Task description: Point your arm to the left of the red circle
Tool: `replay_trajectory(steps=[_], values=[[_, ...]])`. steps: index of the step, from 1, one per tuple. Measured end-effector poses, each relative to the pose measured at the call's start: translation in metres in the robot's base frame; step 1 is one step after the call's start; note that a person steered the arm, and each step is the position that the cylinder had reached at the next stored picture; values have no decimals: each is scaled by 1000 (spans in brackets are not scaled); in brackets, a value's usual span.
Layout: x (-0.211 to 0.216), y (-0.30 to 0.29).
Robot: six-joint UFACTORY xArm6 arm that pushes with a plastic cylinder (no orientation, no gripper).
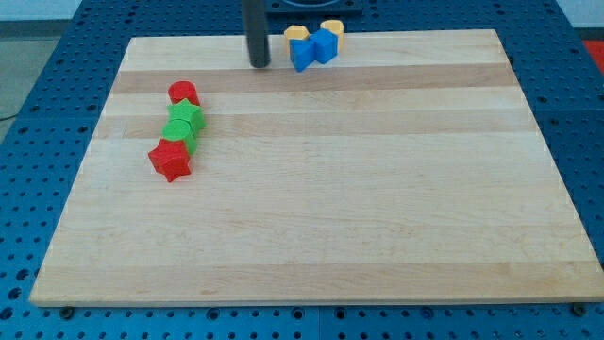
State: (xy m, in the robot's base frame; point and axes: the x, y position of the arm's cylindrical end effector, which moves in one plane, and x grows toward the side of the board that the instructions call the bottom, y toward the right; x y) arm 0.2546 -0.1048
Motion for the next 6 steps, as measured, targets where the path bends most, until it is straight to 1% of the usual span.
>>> replay_trajectory(steps=[1, 2, 3, 4, 5, 6], values=[[-20, -43], [-30, -113], [-14, -172], [36, -174], [74, -165], [90, -127]])
